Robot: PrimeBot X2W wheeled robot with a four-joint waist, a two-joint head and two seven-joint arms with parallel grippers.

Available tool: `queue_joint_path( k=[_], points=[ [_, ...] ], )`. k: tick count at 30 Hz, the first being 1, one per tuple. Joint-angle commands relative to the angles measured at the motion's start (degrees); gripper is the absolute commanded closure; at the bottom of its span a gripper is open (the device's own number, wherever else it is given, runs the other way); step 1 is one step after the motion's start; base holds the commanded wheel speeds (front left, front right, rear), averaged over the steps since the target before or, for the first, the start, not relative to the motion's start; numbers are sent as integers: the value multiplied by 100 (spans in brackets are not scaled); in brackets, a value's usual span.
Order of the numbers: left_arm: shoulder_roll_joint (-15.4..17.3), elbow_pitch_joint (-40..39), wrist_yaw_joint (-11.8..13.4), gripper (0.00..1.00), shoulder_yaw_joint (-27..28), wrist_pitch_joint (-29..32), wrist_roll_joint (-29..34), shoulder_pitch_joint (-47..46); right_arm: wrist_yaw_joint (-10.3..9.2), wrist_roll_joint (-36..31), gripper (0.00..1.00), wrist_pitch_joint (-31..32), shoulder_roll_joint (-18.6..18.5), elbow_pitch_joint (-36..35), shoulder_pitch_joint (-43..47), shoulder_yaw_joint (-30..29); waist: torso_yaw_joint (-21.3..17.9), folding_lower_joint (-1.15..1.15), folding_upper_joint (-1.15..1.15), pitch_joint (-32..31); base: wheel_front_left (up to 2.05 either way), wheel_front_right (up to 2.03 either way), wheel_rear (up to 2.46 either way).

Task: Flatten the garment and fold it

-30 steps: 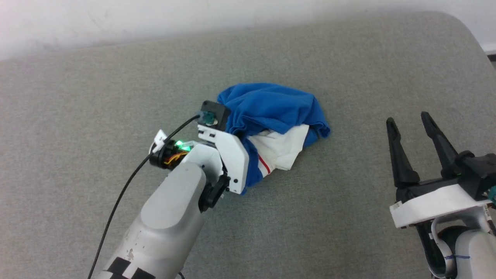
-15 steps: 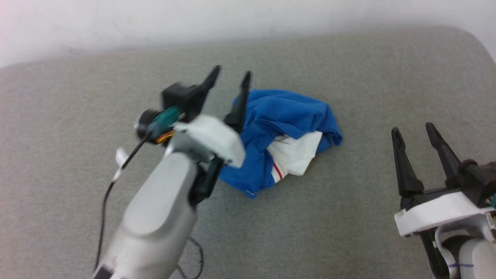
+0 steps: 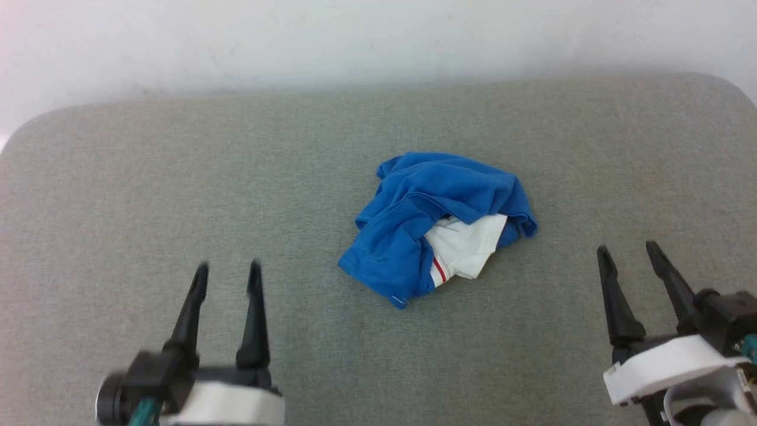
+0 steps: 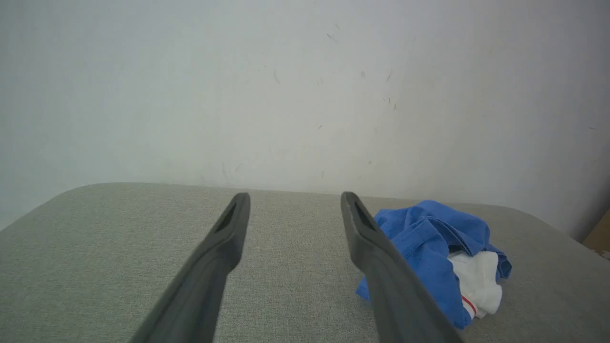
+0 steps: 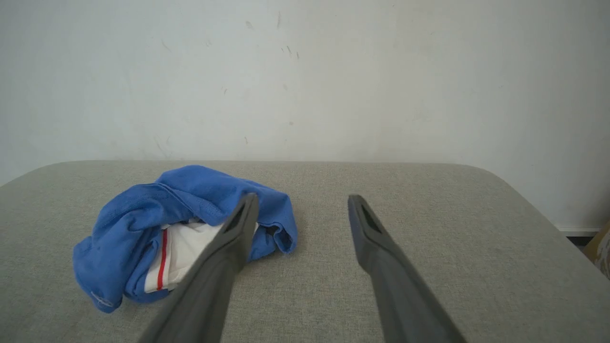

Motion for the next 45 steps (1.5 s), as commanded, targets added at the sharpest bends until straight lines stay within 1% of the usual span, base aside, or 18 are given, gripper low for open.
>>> queue_joint_path(
  k=[1, 4, 8, 11, 15, 19, 22, 25, 29, 31, 32, 36, 37, 38, 39, 40, 45],
  points=[
    [-103, -137, 50, 0, 96, -23, 48, 220, -12, 65, 0, -23, 22, 16, 100, -3, 67, 1, 0, -34, 0, 0, 0],
    [-261, -256, -6, 0, 183, -25, 208, 578, -12, 119, 0, -21, 23, 58, 201, -12, 179, 1, 0, -59, 0, 0, 0],
    [-477, -299, -231, 0, 216, -26, 353, 600, -12, 70, 0, 112, 3, 45, 76, 99, 328, 1, 0, -28, 0, 0, 0],
    [-585, -262, -386, 0, 238, -26, 473, 490, -12, 106, 0, 409, -209, 39, -226, 260, 402, 1, 0, 35, 0, 0, 0],
    [-746, -181, -565, 0, 261, -26, 569, 359, -12, 432, 0, 1196, -638, 235, -718, 628, 505, 1, 0, 179, 0, 0, 0],
    [-906, -89, -707, 0, 311, -26, 631, 251, -12, 833, 0, 2054, -1166, 521, -1181, 1114, 655, 1, 0, 383, 0, 0, 0],
    [-1018, -19, -788, 0, 346, -27, 682, 173, -12, 1001, 0, 2495, -1541, 747, -1493, 1470, 806, 1, 0, 530, 0, 0, 0],
    [-1118, 32, -853, 0, 376, -27, 718, 89, -12, 1091, 0, 2645, -1801, 946, -1791, 1821, 966, 1, 0, 672, 0, 0, 0],
    [-1210, 89, -932, 0, 400, -27, 743, 4, -12, 1104, 0, 2703, -2007, 1316, -2177, 2277, 1149, 1, 0, 816, 0, 0, 0],
    [-1239, 126, -965, 0, 395, -27, 748, -38, -12, 1101, 0, 2720, -2078, 1549, -2346, 2499, 1231, 1, 0, 859, 0, 0, 0],
    [-1239, 126, -965, 0, 395, -27, 748, -38, -12, 1101, 0, 2720, -2078, 1549, -2346, 2499, 1231, 1, 0, 859, 0, 0, 0],
    [-1276, 187, -991, 0, 389, -27, 729, -96, -12, 1154, 0, 2813, -2164, 2038, -2571, 2894, 1350, 1, 0, 886, 0, 0, 0],
    [-1281, 194, -992, 0, 390, -27, 724, -100, -12, 1159, 16, 2823, -2179, 2158, -2608, 2955, 1364, 1, 0, 887, 0, 0, 0],
    [-1285, 205, -993, 0, 391, -27, 715, -100, -12, 1144, 55, 2824, -2205, 2263, -2640, 3015, 1377, 1, 0, 885, 0, 0, 0],
    [-1288, 216, -996, 0, 390, -27, 706, -99, -12, 1139, 85, 2789, -2228, 2344, -2667, 3064, 1388, 1, 0, 880, 0, 0, 0],
    [-1290, 228, -997, 0, 388, -27, 700, -98, -12, 1132, 100, 2724, -2240, 2414, -2686, 3058, 1392, 1, 0, 872, 0, 0, 0],
    [-1296, 251, -954, 0, 444, -27, 655, -42, -12, 1125, 100, 2299, -2248, 2519, -2772, 2998, 1279, 1, 0, 764, 0, 0, 0]
  ],
)
